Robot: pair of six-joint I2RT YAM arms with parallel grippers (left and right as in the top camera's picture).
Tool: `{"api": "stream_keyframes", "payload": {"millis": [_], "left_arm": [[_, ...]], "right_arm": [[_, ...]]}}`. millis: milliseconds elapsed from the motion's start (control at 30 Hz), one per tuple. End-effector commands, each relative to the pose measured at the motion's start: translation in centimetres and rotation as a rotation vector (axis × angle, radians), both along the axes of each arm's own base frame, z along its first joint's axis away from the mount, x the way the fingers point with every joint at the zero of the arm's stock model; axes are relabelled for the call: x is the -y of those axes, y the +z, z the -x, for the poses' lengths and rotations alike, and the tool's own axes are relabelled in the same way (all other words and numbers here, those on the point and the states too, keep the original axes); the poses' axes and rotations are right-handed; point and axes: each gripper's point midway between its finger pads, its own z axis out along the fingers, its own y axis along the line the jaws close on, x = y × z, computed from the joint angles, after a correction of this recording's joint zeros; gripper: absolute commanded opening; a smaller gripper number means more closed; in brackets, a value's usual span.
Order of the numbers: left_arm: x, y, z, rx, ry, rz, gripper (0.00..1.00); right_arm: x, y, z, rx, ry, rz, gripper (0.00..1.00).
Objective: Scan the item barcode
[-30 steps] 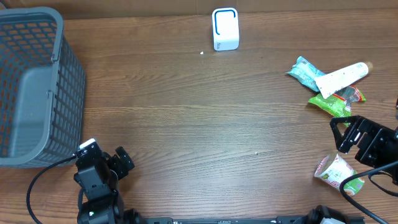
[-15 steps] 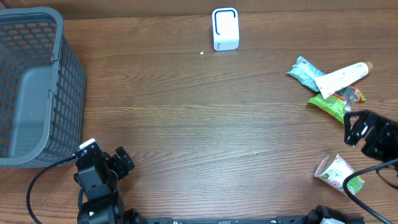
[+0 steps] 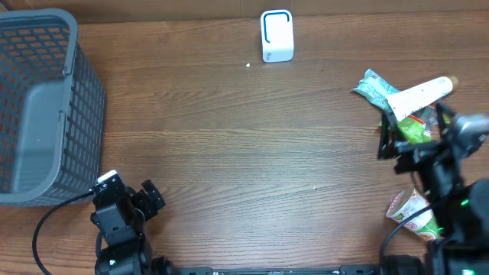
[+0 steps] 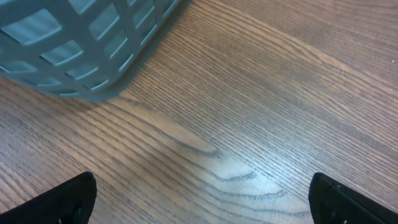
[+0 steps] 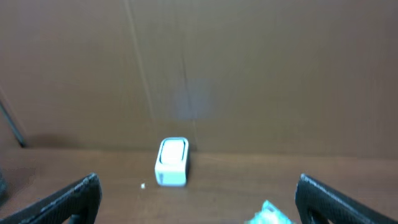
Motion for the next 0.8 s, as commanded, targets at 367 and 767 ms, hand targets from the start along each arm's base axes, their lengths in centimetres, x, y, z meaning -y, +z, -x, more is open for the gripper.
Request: {"api": "stream_keyframes", "payload": {"millis": [367,767], "left_arm": [[0.1,0.8,-0.4,0.027,-0.004,0.000,1.00],[0.1,0.8,-0.4,0.027,-0.004,0.001,1.00]], "right_arm": [[1.9,-10.3,2.1,0.185,-0.124,-0.008,1.00],[0.8,-16.5,2.0,0.007,-0.058,-0.012,1.00]]}}
